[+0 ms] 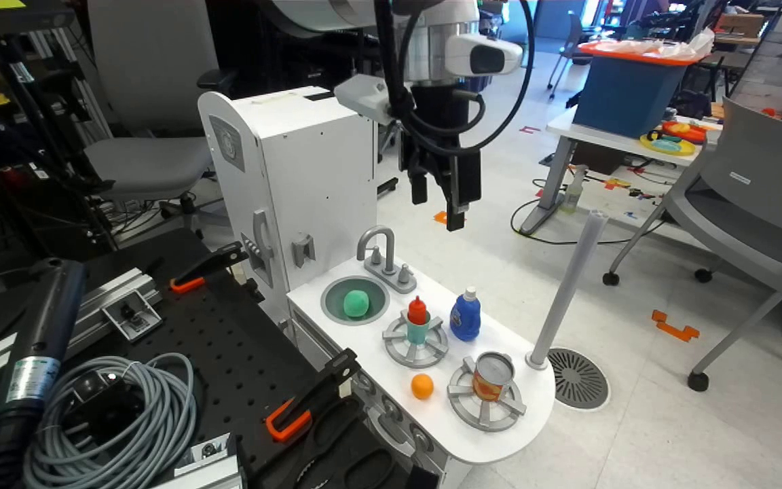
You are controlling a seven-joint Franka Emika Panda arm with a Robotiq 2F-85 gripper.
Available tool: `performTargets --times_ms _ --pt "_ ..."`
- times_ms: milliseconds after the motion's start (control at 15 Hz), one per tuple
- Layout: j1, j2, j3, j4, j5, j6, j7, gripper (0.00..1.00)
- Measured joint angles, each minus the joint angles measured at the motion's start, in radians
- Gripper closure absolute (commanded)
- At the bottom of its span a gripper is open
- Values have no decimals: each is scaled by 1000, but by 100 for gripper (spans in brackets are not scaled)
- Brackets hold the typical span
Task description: Push the blue bottle to the left
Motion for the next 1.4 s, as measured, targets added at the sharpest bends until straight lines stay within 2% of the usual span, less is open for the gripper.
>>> performTargets --times_ms 467,733,1200,1400 --pt "18 310 -49 242 141 50 1 0" --pt "40 466 -78 403 184 50 12 0" --pt "93 654 -96 662 222 38 44 0" --pt "99 725 -96 778 239 -21 48 0"
